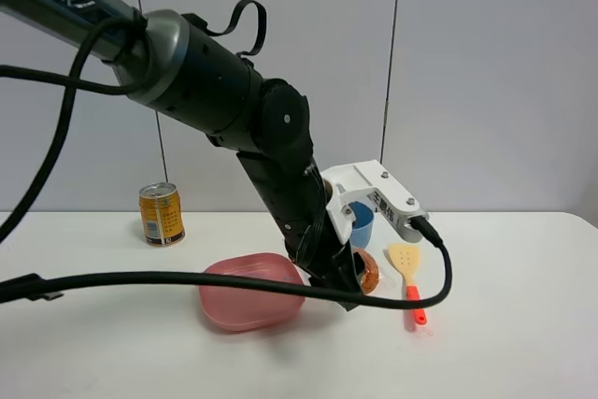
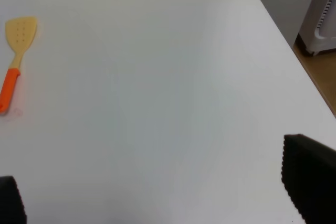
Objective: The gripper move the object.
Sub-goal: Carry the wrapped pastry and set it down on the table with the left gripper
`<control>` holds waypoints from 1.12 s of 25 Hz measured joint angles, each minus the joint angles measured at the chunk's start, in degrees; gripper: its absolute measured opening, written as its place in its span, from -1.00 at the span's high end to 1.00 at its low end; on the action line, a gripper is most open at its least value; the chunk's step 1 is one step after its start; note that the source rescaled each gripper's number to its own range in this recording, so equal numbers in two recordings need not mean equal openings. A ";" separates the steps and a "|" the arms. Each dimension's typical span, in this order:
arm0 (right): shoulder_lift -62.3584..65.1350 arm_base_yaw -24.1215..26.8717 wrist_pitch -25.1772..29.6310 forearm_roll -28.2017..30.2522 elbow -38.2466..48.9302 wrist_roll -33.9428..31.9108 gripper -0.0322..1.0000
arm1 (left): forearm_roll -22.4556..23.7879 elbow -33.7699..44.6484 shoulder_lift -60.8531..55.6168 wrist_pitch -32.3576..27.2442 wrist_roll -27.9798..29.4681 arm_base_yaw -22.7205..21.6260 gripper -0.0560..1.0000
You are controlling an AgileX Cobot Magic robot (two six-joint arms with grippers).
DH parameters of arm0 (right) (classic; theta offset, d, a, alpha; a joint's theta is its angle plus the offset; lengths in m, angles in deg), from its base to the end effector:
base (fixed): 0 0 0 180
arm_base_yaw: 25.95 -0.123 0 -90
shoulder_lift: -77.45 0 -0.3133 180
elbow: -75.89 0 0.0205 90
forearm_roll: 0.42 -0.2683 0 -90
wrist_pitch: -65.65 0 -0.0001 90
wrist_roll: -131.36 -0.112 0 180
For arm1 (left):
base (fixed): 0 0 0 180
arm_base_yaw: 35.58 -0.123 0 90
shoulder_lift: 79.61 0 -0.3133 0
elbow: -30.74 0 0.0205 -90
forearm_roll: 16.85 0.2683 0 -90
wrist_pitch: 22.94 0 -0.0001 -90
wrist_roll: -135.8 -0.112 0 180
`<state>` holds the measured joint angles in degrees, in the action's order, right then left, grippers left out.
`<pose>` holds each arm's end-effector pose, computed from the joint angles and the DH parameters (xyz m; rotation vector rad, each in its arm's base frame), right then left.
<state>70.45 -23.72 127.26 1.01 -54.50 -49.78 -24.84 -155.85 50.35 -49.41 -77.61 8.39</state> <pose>0.0003 -0.0025 0.2729 0.0620 2.0624 -0.0417 0.3500 -0.3473 0.1362 1.5253 2.1311 -0.1899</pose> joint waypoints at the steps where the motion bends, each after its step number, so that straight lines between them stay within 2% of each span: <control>1: 0.00 0.00 0.00 0.00 0.00 0.00 -1.00 | 0.00 0.00 0.35 0.81 -0.07 0.00 0.86; 15: 0.00 0.00 0.00 0.00 0.00 0.00 -1.00 | -0.90 -4.01 1.70 4.67 0.62 0.12 0.86; 28: 0.00 0.00 0.00 0.00 0.00 0.00 -1.00 | -0.84 -4.01 4.77 2.32 0.48 0.29 0.86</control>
<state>70.45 -23.72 127.26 1.01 -54.50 -49.78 -25.68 -159.86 55.11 -47.09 -77.12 8.68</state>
